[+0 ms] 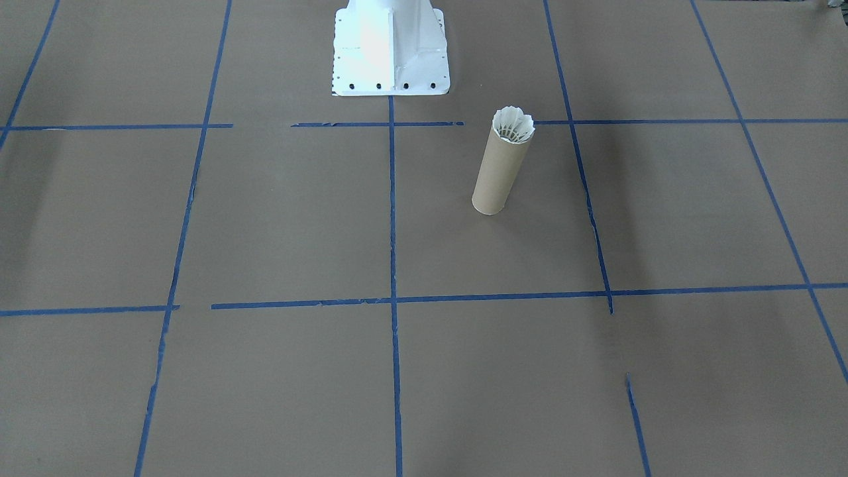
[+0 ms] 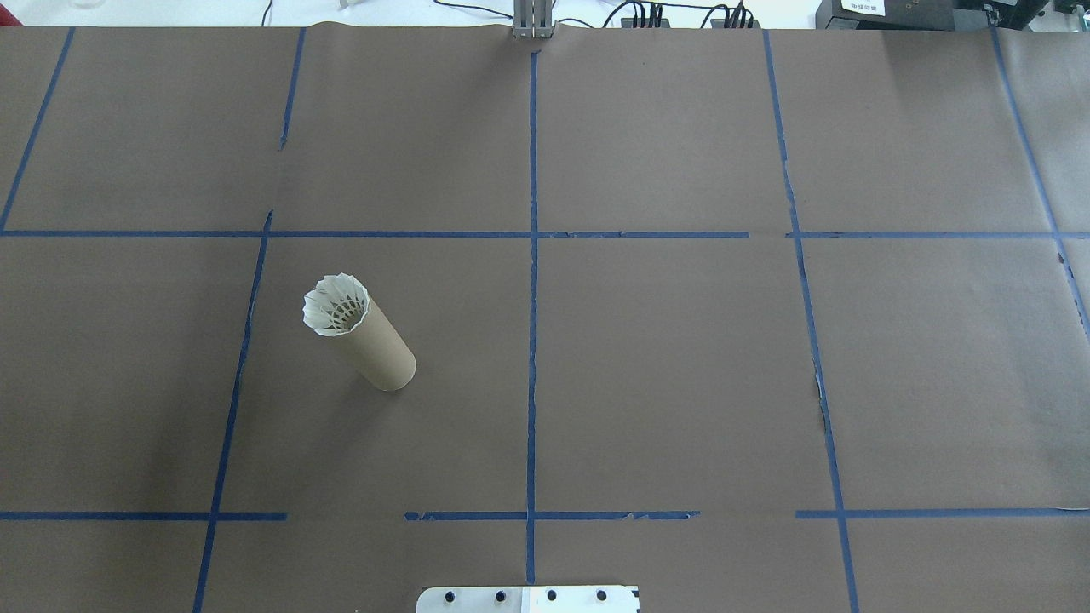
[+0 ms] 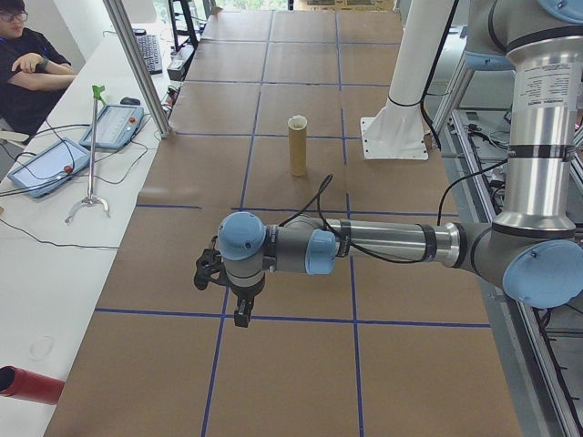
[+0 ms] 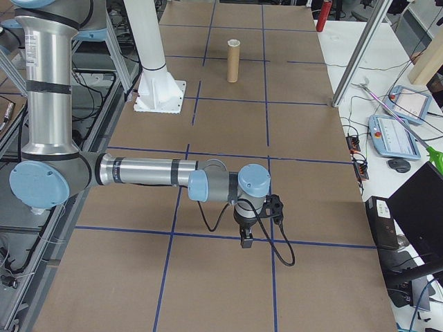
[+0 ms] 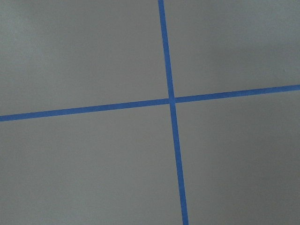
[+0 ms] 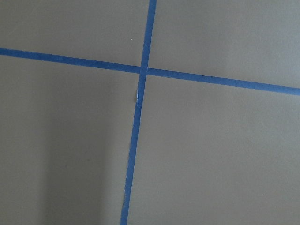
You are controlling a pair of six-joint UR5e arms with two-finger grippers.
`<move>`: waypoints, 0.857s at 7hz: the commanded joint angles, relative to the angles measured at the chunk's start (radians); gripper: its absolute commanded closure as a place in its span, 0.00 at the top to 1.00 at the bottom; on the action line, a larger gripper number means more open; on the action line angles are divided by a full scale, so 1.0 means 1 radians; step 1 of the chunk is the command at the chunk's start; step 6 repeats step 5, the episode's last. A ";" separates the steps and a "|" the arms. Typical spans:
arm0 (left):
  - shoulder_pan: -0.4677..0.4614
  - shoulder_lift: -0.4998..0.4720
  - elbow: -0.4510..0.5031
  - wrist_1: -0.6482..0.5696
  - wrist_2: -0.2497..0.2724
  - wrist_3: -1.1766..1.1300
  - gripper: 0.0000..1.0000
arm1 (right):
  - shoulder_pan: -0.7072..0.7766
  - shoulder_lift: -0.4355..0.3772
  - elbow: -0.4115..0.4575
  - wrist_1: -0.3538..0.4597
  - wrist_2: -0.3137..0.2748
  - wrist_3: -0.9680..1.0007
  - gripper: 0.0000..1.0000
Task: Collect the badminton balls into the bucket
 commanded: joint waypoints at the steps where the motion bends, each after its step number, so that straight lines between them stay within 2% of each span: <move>1: 0.000 0.000 0.008 0.000 0.000 0.000 1.00 | 0.000 0.000 0.000 0.000 0.000 0.000 1.00; 6: 0.003 0.000 0.013 0.000 0.000 0.000 1.00 | 0.000 0.000 0.000 0.000 0.000 0.000 1.00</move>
